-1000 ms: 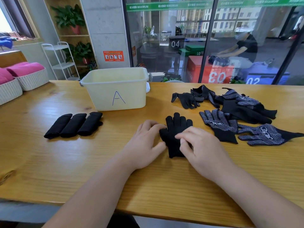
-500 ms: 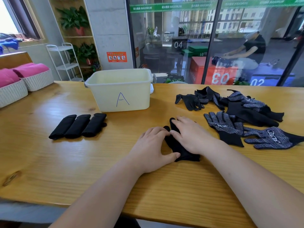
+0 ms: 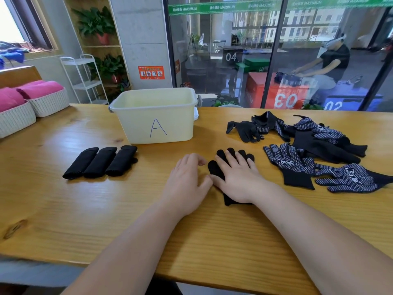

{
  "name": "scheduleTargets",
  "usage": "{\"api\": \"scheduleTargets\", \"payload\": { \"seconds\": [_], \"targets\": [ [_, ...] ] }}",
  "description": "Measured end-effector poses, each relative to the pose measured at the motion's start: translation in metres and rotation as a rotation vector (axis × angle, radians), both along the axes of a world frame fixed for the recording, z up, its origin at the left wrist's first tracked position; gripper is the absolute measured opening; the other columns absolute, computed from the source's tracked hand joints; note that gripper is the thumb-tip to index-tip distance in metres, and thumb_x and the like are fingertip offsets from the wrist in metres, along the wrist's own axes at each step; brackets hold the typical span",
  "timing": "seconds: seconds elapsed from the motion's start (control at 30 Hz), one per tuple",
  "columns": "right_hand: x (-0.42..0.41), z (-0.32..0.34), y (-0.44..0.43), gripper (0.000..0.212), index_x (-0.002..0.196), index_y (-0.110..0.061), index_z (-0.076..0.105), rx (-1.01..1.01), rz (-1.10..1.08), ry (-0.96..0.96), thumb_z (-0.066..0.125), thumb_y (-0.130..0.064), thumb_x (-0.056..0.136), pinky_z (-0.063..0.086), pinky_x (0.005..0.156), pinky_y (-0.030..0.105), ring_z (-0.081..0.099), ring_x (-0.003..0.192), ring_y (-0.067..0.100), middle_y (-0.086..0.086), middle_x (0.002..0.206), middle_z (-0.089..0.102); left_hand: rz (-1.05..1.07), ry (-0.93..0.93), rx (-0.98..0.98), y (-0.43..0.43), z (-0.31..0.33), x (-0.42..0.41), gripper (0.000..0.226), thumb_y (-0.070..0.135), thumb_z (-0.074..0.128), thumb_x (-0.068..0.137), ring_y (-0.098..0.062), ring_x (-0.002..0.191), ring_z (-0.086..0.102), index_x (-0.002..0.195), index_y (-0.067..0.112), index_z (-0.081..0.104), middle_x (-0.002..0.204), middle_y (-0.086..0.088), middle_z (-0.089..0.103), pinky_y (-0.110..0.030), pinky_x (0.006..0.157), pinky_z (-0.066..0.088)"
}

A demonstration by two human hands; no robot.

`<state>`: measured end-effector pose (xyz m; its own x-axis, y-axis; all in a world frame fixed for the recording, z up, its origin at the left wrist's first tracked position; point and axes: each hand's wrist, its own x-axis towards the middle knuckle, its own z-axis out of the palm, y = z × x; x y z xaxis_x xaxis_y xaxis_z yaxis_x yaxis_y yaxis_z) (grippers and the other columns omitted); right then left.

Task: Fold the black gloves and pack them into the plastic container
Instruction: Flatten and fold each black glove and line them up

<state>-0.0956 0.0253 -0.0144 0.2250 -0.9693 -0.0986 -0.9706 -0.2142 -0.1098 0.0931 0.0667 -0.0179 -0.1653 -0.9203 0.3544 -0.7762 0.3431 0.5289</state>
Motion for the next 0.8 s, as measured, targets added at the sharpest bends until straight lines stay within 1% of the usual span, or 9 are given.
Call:
{"api": "scheduleTargets", "payload": {
  "seconds": [0.1,0.17,0.33,0.43,0.5,0.6,0.67,0.73,0.8],
  "targets": [
    [-0.003,0.004,0.004,0.085,0.169,-0.029,-0.008,-0.019,-0.033,-0.047,0.013,-0.077,0.102,0.0,0.132,0.053,-0.015,0.163,0.025,0.003,0.177,-0.017,0.008,-0.012,-0.001,-0.001,-0.003,0.002,0.031,0.033,0.06,0.101,-0.008,0.128,0.046,0.129,0.027,0.051,0.129,0.014,0.052,-0.027,0.106,0.038],
    [-0.004,0.003,0.007,0.089,0.17,-0.025,-0.007,-0.03,-0.064,-0.027,0.012,-0.078,0.101,-0.001,0.133,0.051,-0.016,0.163,0.026,0.006,0.177,-0.017,0.011,-0.022,-0.005,-0.002,-0.003,0.002,0.031,0.034,0.058,0.101,-0.007,0.128,0.045,0.131,0.028,0.05,0.13,0.014,0.051,-0.027,0.106,0.037],
    [-0.005,-0.003,0.002,0.093,0.17,-0.029,-0.004,0.003,-0.087,0.0,0.009,-0.084,0.096,-0.002,0.133,0.05,-0.016,0.163,0.028,0.008,0.177,-0.014,-0.007,-0.073,0.006,-0.003,-0.002,-0.001,0.033,0.036,0.057,0.104,-0.007,0.131,0.043,0.135,0.03,0.051,0.134,0.014,0.051,-0.031,0.111,0.039],
    [-0.005,0.005,0.001,0.09,0.17,-0.028,-0.005,0.039,-0.072,-0.062,0.009,-0.082,0.098,-0.002,0.133,0.049,-0.016,0.163,0.025,0.006,0.177,-0.015,-0.029,-0.091,-0.007,-0.002,-0.003,0.0,0.039,0.035,0.057,0.103,-0.009,0.139,0.041,0.142,0.031,0.054,0.144,0.016,0.053,-0.034,0.116,0.037],
    [-0.01,0.01,0.011,0.088,0.17,-0.028,-0.004,0.028,-0.04,-0.125,0.009,-0.079,0.1,-0.002,0.133,0.048,-0.016,0.163,0.022,0.004,0.177,-0.016,-0.039,-0.103,-0.017,-0.002,-0.004,0.002,0.045,0.036,0.057,0.104,-0.008,0.146,0.037,0.149,0.032,0.054,0.154,0.019,0.05,-0.037,0.121,0.034],
    [-0.023,0.007,0.038,0.084,0.17,-0.029,-0.003,-0.028,0.018,-0.075,0.01,-0.075,0.102,-0.002,0.133,0.047,-0.019,0.162,0.018,0.0,0.176,-0.019,-0.08,-0.14,-0.01,-0.003,-0.005,0.001,0.05,0.045,0.053,0.107,-0.005,0.154,0.029,0.156,0.035,0.048,0.163,0.023,0.042,-0.042,0.126,0.03],
    [-0.03,0.0,0.053,0.083,0.17,-0.03,-0.004,-0.013,0.035,-0.036,0.009,-0.075,0.101,-0.003,0.133,0.046,-0.02,0.162,0.016,-0.001,0.176,-0.02,-0.152,-0.198,0.007,-0.003,-0.006,-0.003,0.054,0.053,0.046,0.108,-0.003,0.158,0.021,0.16,0.037,0.043,0.167,0.024,0.035,-0.042,0.129,0.024],
    [-0.035,-0.004,0.058,0.081,0.169,-0.033,-0.006,0.021,0.064,-0.07,0.009,-0.075,0.101,-0.005,0.133,0.044,-0.023,0.16,0.012,-0.005,0.176,-0.021,-0.209,-0.273,0.036,-0.002,-0.009,-0.008,0.058,0.06,0.035,0.11,-0.002,0.161,0.014,0.163,0.037,0.039,0.17,0.023,0.032,-0.043,0.132,0.017],
    [-0.044,0.001,0.061,0.08,0.169,-0.035,-0.006,0.043,0.1,-0.148,0.011,-0.074,0.101,-0.005,0.133,0.041,-0.025,0.158,0.006,-0.01,0.175,-0.022,-0.22,-0.325,0.057,-0.002,-0.012,-0.011,0.062,0.065,0.028,0.109,-0.003,0.162,0.011,0.164,0.036,0.038,0.171,0.021,0.029,-0.044,0.133,0.014]
  ]
}}
